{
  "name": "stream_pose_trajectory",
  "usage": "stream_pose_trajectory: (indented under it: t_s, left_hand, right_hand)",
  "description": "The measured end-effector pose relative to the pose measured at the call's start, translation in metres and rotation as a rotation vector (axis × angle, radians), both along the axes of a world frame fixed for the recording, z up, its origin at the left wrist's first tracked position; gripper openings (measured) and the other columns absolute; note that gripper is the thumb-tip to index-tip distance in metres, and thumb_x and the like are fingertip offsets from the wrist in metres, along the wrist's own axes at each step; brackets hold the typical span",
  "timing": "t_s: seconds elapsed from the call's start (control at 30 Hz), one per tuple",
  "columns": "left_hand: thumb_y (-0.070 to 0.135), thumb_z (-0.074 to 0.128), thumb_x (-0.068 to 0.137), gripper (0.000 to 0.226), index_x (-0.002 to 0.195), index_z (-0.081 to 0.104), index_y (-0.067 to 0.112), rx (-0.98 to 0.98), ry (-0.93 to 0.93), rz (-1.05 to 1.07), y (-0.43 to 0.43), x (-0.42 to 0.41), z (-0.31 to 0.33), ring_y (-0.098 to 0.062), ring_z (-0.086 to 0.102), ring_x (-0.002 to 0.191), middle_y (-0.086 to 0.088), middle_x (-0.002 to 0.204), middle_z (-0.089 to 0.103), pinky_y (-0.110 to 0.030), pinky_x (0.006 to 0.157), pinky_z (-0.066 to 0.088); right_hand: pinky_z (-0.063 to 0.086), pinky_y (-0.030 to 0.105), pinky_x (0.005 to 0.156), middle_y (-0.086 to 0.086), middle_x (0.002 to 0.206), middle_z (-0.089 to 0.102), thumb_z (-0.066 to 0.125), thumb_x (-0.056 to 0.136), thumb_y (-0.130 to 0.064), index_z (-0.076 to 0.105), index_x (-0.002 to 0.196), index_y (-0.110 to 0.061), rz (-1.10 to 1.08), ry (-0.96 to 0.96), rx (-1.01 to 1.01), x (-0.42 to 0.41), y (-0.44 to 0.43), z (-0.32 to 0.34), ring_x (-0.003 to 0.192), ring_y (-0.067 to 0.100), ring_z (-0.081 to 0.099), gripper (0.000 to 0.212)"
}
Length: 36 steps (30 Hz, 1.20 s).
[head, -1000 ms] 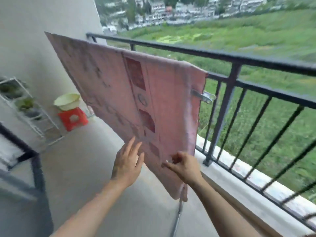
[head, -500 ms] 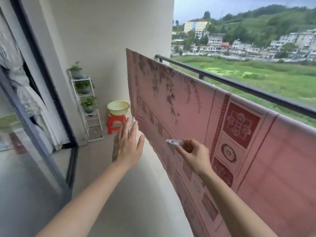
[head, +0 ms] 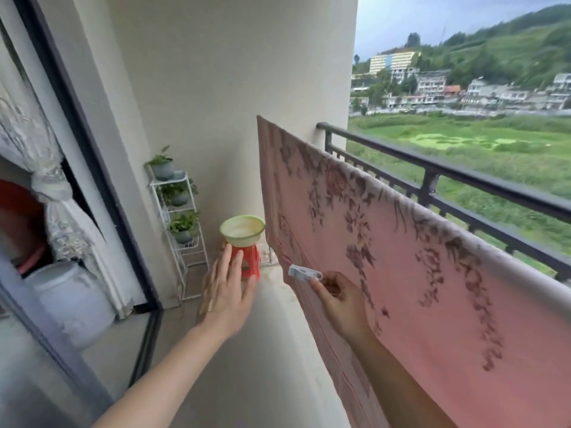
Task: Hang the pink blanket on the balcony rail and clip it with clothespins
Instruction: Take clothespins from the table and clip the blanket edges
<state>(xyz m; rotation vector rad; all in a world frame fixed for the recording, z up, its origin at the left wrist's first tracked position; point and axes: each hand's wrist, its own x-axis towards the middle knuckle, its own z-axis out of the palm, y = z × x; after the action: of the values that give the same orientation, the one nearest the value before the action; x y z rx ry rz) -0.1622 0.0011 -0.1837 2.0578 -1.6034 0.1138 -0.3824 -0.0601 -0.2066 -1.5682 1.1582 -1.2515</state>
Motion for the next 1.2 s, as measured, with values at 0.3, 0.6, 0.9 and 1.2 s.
stream_pose_trajectory:
  t_s: [0.3, 0.6, 0.9, 1.2]
  left_hand:
    - [0.053, 0.021, 0.095, 0.067, 0.152, 0.023, 0.017, -0.032, -0.046, 0.112, -0.141, 0.129, 0.002, -0.024, 0.015, 0.147, -0.002, 0.163, 0.006, -0.045, 0.117, 0.021]
    - [0.055, 0.018, 0.094, 0.070, 0.153, 0.020, 0.018, -0.035, -0.079, 0.114, -0.336, 0.297, 0.006, -0.026, 0.011, 0.148, -0.006, 0.163, 0.004, -0.045, 0.117, 0.016]
    - [0.050, 0.025, 0.095, 0.066, 0.152, 0.024, 0.016, -0.086, -0.008, 0.034, -0.540, 0.410, 0.027, -0.029, 0.011, 0.147, -0.009, 0.162, 0.008, -0.046, 0.119, 0.013]
    - [0.047, 0.029, 0.100, 0.062, 0.155, 0.013, 0.022, 0.034, -0.014, 0.019, -0.759, 0.495, -0.024, -0.022, 0.003, 0.149, 0.000, 0.163, -0.005, -0.043, 0.117, 0.011]
  right_hand:
    - [0.055, 0.022, 0.079, -0.003, 0.094, 0.075, 0.077, 0.061, -0.059, 0.071, 0.095, -0.023, 0.145, -0.129, 0.092, 0.148, -0.184, 0.018, 0.086, 0.007, 0.070, 0.050]
    - [0.059, 0.047, 0.081, -0.003, 0.086, 0.075, 0.079, 0.075, -0.050, 0.073, 0.098, -0.026, 0.085, -0.094, 0.051, 0.320, -0.382, 0.017, 0.078, 0.011, 0.069, 0.034]
    - [0.051, 0.012, 0.070, -0.009, 0.082, 0.074, 0.077, 0.085, -0.028, 0.071, 0.100, -0.025, 0.003, -0.045, -0.043, 0.414, -0.551, 0.040, 0.071, -0.006, 0.065, 0.016]
    - [0.054, 0.025, 0.075, -0.007, 0.093, 0.075, 0.074, 0.084, -0.039, 0.073, 0.106, -0.025, -0.037, -0.117, 0.025, 0.512, -0.779, -0.015, 0.083, 0.006, 0.068, 0.026]
